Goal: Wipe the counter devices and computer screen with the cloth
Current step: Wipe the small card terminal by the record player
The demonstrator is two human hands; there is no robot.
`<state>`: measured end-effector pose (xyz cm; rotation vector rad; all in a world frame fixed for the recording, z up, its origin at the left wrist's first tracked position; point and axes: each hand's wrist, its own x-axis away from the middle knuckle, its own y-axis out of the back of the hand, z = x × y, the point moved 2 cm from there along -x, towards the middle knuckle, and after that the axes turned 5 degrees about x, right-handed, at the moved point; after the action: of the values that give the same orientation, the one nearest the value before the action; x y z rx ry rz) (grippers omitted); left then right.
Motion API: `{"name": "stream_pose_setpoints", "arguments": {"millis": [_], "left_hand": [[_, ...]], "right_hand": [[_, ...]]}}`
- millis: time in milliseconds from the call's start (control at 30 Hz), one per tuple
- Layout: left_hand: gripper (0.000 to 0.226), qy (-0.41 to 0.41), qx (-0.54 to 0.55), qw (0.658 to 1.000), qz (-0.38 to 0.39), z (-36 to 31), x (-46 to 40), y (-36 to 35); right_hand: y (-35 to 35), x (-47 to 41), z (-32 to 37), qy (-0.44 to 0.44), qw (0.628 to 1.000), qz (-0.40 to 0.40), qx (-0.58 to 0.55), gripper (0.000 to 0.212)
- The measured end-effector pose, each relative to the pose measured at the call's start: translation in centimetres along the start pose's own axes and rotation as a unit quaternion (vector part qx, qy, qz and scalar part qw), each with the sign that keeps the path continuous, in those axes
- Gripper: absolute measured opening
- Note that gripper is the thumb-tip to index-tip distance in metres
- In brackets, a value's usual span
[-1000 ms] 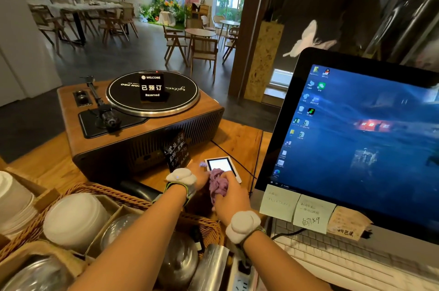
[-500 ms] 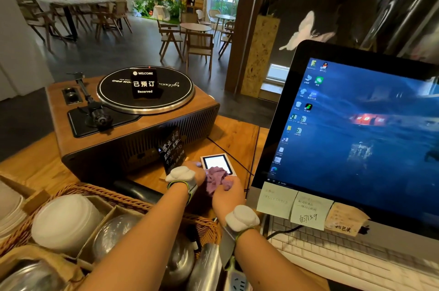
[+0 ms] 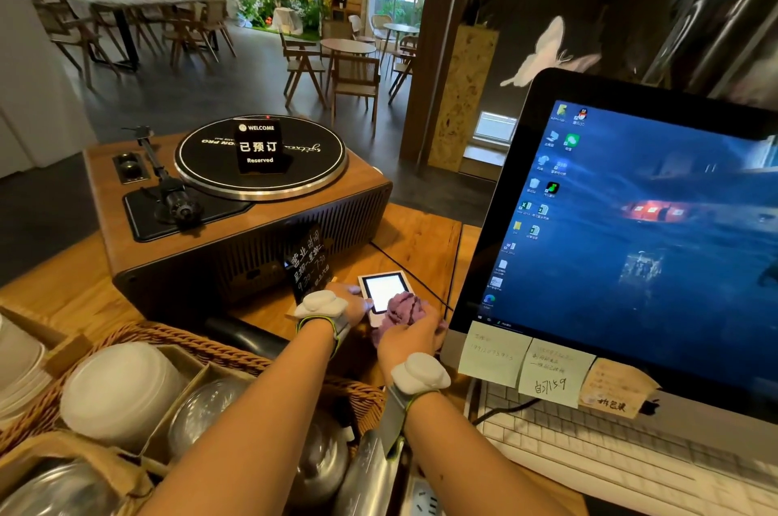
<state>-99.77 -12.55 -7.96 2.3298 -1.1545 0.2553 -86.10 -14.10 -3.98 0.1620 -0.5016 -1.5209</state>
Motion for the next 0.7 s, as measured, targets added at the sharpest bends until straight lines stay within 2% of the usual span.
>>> {"name": "stream_pose_setpoints", "arguments": {"millis": [133,233,300,367,433,567,633,700], "left_hand": [[0.049,0.022,0.021,0.999,-0.013,-0.1,0.2,-0.2],[0.024,0.015,0.08,0.996,-0.033,0.0,0.1,-0.5],[0.017,0.013,0.09,0.995,-0.033,0.1,-0.1,-0.4],[0.013,0.008,0.043,0.999,-0.021,0.0,-0.2,-0.1],[0.003,0.003,-0.054,0.998,-0.018,-0.3,0.1,0.3],[0.022,-0.062,-0.135,0.989,-0.01,-3.2,2.7,2.0],[0.034,-0.085,-0.051,0.994,-0.041,-5.4,4.8,3.1],[0.046,-0.079,0.118,0.988,-0.065,-7.7,7.9,4.2]], "right_hand": [[-0.5,0.8,0.1,-0.03,0.997,0.024,0.061,0.054],[-1.5,1.4,-0.1,-0.029,0.994,0.054,0.092,0.043],[-1.6,1.8,-0.2,-0.024,0.99,0.079,0.116,0.04],[-1.3,1.9,-0.4,-0.024,0.986,0.108,0.128,0.037],[-0.9,2.0,-0.2,-0.008,0.984,0.131,0.119,0.032],[0.7,1.8,1.9,0.089,0.979,0.167,0.074,0.021],[2.7,1.9,4.0,0.143,0.977,0.151,0.047,0.013],[4.5,2.0,6.2,0.189,0.97,0.153,0.012,0.016]]}}
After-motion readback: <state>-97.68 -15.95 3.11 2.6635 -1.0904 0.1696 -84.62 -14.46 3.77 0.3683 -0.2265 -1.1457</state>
